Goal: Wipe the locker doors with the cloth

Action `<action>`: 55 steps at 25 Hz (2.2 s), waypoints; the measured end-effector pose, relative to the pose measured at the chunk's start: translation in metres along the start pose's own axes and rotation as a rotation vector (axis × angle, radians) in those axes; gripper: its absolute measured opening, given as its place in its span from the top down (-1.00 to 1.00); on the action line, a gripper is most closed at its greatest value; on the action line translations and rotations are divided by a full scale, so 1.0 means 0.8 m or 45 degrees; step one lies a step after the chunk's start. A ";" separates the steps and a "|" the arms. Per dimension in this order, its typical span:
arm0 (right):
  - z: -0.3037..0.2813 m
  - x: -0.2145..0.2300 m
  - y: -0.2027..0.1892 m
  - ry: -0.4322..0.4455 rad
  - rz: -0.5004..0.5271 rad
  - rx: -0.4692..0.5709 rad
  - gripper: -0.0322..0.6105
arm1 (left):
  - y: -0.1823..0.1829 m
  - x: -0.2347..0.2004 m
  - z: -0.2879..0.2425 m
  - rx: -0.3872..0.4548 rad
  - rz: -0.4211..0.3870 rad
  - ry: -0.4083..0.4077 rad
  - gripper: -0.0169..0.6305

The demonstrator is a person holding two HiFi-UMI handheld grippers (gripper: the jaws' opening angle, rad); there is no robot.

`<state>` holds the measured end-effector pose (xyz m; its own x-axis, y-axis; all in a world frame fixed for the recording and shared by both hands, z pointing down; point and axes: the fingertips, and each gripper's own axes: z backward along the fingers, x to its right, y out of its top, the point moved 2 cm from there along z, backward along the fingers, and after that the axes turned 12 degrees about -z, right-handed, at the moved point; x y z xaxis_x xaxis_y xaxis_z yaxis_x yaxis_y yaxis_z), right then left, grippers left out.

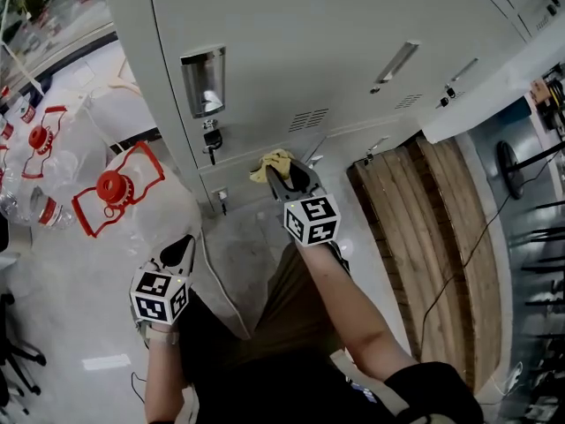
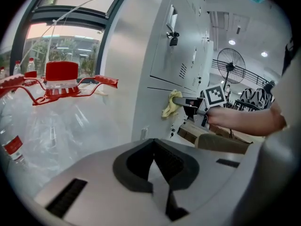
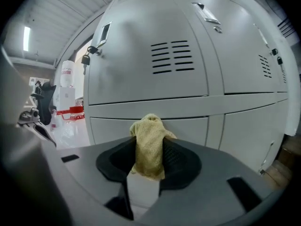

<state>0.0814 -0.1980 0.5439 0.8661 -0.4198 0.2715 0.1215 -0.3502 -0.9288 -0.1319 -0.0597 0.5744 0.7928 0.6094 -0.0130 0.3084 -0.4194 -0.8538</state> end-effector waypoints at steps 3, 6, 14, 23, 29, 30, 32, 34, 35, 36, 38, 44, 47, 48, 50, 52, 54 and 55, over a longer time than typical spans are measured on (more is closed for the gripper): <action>0.008 0.035 0.007 -0.064 -0.017 0.015 0.44 | 0.000 0.000 0.000 0.004 -0.003 0.001 0.92; 0.014 0.061 0.012 -0.108 -0.038 0.014 0.43 | 0.001 0.004 -0.003 -0.001 -0.022 -0.006 0.92; 0.019 0.102 0.011 -0.192 -0.075 -0.017 0.43 | 0.004 0.013 -0.011 -0.006 -0.050 -0.032 0.92; 0.010 0.102 -0.005 -0.240 -0.011 -0.086 0.43 | 0.003 0.016 -0.016 -0.012 -0.059 -0.040 0.92; 0.000 0.086 -0.023 -0.245 -0.056 -0.139 0.44 | 0.004 0.014 -0.016 -0.001 -0.048 -0.035 0.92; -0.004 0.079 -0.029 -0.232 -0.067 -0.152 0.44 | 0.004 0.014 -0.015 -0.002 -0.046 -0.035 0.92; -0.011 0.062 -0.042 -0.208 -0.082 -0.172 0.44 | 0.004 0.014 -0.015 0.001 -0.043 -0.033 0.92; -0.018 0.047 -0.053 -0.181 -0.103 -0.189 0.44 | 0.005 0.013 -0.013 0.007 -0.040 -0.029 0.92; -0.022 0.038 -0.058 -0.167 -0.110 -0.198 0.44 | 0.005 0.012 -0.011 0.008 -0.036 -0.025 0.92; -0.025 0.030 -0.062 -0.152 -0.114 -0.207 0.44 | 0.004 0.011 -0.010 0.009 -0.034 -0.022 0.92; -0.032 0.012 -0.071 -0.118 -0.117 -0.227 0.44 | 0.003 0.008 -0.007 0.008 -0.033 -0.015 0.92; -0.051 -0.050 -0.093 0.012 -0.145 -0.266 0.44 | -0.001 0.008 -0.006 -0.004 -0.053 -0.014 0.92; -0.056 -0.074 -0.097 0.066 -0.175 -0.265 0.44 | -0.002 0.007 -0.006 -0.009 -0.049 -0.013 0.92; -0.058 -0.082 -0.098 0.083 -0.178 -0.265 0.44 | -0.003 0.007 -0.005 -0.012 -0.053 -0.011 0.92; -0.061 -0.097 -0.099 0.119 -0.177 -0.267 0.44 | -0.004 0.008 -0.005 -0.022 -0.068 -0.007 0.92; -0.064 -0.112 -0.101 0.157 -0.171 -0.274 0.44 | -0.006 0.008 -0.005 -0.033 -0.080 -0.004 0.92; -0.067 -0.128 -0.104 0.195 -0.157 -0.287 0.44 | -0.007 0.008 -0.004 -0.039 -0.084 0.000 0.92; -0.069 -0.135 -0.106 0.212 -0.149 -0.294 0.44 | -0.008 0.008 -0.004 -0.041 -0.084 0.003 0.92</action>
<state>-0.0493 -0.1690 0.6070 0.7592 -0.4901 0.4284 0.0854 -0.5774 -0.8120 -0.1273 -0.0553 0.5810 0.7711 0.6351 0.0442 0.3770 -0.3996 -0.8356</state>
